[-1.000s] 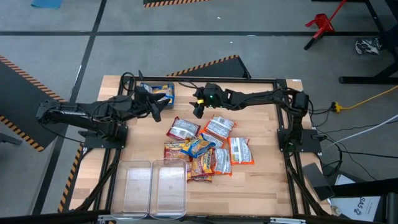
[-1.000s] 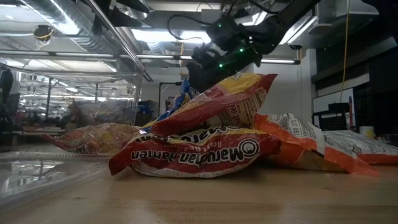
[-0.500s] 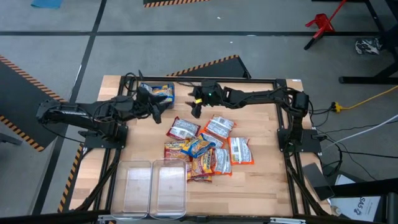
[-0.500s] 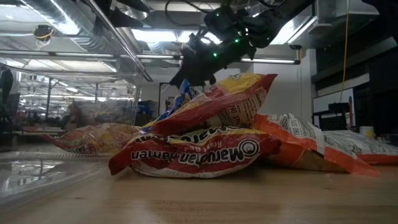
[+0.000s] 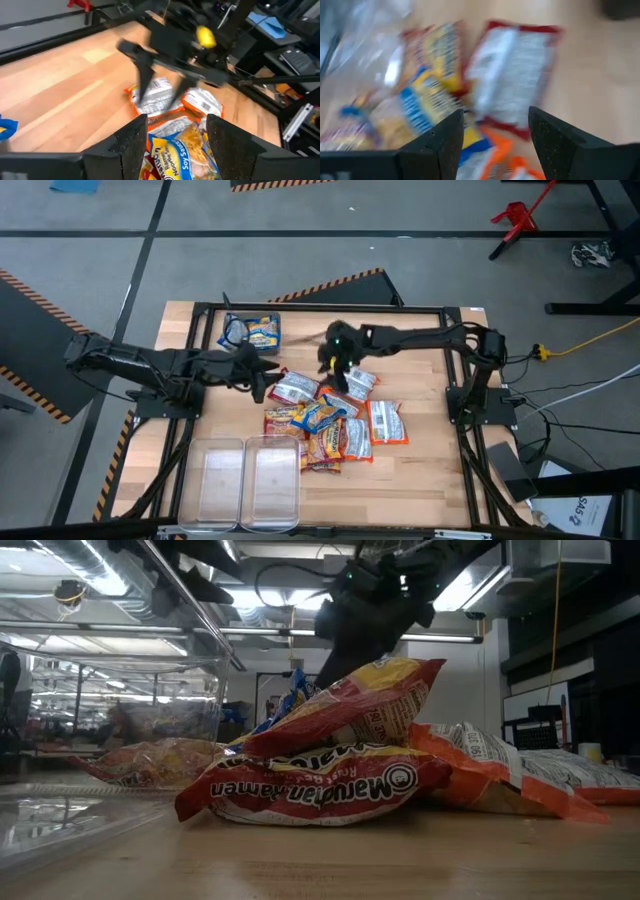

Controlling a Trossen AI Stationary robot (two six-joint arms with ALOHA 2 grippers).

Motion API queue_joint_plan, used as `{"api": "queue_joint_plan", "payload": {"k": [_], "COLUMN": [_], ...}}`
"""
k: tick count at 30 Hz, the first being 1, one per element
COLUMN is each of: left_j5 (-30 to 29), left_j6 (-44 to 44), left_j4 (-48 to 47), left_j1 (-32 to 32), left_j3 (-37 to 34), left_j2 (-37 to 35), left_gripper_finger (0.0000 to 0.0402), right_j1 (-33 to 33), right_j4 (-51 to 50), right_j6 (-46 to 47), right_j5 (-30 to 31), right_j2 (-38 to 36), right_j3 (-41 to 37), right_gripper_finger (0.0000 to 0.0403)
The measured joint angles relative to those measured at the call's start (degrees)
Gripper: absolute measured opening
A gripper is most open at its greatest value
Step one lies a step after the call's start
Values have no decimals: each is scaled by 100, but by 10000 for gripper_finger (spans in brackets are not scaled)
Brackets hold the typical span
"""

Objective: Sort Maruchan noodles
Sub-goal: Put the blue noodle pack into the black bin

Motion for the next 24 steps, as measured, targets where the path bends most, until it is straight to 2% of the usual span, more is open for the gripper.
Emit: {"api": "queue_joint_plan", "payload": {"k": [4,10,15,24], "left_j5": [-150,-161,-389,-412], "left_j6": [0,-3,35,42], "left_j4": [28,243,377,418], "left_j1": [-112,-337,-458,-577], "left_j3": [0,0,2,2], "left_j2": [86,111,110,110], "left_gripper_finger": [197,197,197,197], "right_j1": [567,1587,2102,2278], "right_j4": [-156,-305,-335,-248], "right_j6": [-1021,-2033,-2125,-1612], "right_j5": [155,1653,2304,2575], "right_j2": [-45,-48,-52,84], "right_j3": [-2,-7,-7,-2], "right_gripper_finger": [207,207,207,207]}}
